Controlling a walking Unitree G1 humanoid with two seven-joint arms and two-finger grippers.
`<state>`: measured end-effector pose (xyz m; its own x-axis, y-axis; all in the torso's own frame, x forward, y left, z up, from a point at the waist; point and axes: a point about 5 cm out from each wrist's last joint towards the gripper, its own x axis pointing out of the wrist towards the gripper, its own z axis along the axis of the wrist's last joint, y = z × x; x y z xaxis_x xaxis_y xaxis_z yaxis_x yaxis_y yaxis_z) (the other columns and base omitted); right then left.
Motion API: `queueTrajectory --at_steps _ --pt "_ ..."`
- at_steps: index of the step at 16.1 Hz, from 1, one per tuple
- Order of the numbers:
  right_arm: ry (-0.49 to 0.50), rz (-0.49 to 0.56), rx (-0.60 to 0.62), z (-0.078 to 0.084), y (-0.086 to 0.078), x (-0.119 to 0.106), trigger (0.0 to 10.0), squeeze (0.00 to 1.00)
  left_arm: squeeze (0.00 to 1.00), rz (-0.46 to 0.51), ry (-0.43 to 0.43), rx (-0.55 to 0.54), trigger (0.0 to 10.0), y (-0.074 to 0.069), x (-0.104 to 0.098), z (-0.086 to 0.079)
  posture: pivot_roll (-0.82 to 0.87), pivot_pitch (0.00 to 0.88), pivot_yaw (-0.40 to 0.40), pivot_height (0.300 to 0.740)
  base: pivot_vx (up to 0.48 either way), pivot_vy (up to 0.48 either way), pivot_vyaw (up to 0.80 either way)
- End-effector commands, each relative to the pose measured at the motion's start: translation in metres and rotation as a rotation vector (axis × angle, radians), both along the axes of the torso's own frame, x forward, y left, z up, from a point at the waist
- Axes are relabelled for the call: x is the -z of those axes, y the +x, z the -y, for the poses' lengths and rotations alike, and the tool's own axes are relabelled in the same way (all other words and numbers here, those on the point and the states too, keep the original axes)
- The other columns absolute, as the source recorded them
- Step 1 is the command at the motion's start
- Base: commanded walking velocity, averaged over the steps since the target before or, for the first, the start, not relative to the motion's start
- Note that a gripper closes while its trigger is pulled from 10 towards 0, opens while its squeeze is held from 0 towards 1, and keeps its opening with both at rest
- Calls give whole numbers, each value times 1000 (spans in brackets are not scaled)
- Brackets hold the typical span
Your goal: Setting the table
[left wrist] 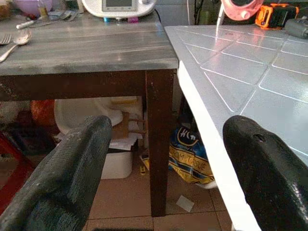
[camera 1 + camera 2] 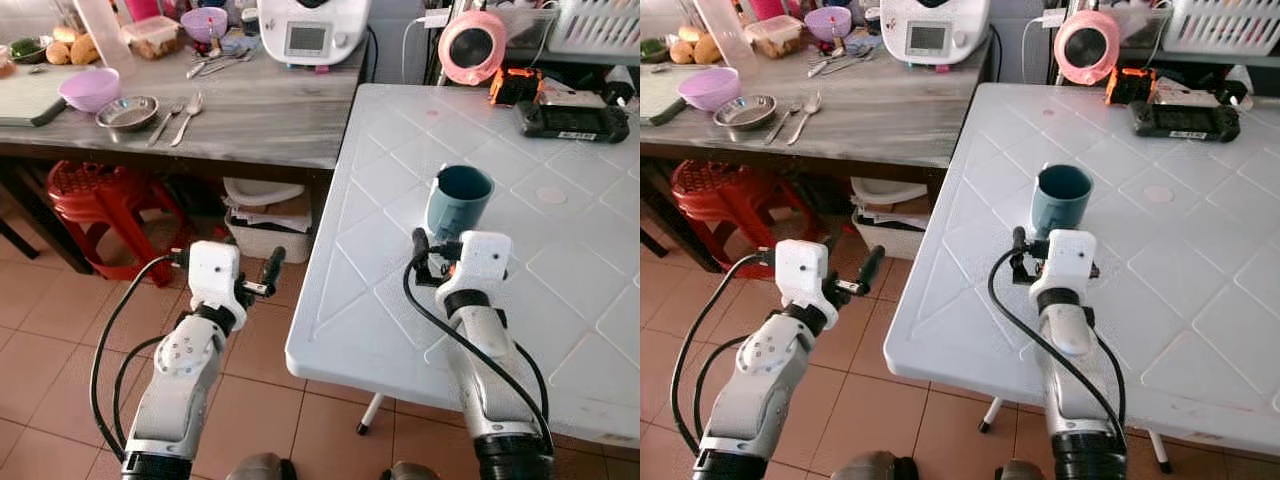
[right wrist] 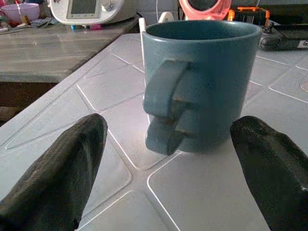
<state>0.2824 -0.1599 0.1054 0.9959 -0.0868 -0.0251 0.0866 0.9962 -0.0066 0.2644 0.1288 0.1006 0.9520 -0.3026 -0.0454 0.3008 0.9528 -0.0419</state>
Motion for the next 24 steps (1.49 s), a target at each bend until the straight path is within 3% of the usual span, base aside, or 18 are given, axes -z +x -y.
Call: queueTrajectory --at_steps 1,5,15,17,18,19,20,21,24 --pt "-6 -5 9 -1 3 0 10000 0 0 -7 11 3 10000 -1 0 -1 21 19 69 740 0 0 0" --pt "-59 26 25 2 8 -8 10000 0 0 -18 6 17 10000 -3 1 1 18 29 71 740 0 0 0" --pt "-153 26 198 38 19 -11 10000 0 0 -27 12 29 10000 -6 2 0 27 29 71 740 0 0 0" --pt "-151 29 190 37 20 -12 10000 0 0 -29 15 31 10000 -5 3 0 28 28 71 740 0 0 0" --pt "-147 35 178 36 23 -13 8118 0 0 -30 16 30 10000 -5 3 0 29 27 71 740 0 0 0" --pt "-144 39 165 34 25 -14 5059 0 0 -32 19 28 10000 -5 3 0 30 26 71 740 0 0 0" --pt "-153 41 153 33 27 -15 3294 0 0 -32 20 28 10000 -4 3 0 34 26 71 740 0 0 0" --pt "-155 39 121 32 32 -15 0 0 0 -33 27 26 10000 -4 3 0 35 24 71 740 0 0 0" --pt "-164 33 82 32 35 -16 0 0 0 -37 30 21 10000 -4 4 -1 36 24 68 740 0 0 0"
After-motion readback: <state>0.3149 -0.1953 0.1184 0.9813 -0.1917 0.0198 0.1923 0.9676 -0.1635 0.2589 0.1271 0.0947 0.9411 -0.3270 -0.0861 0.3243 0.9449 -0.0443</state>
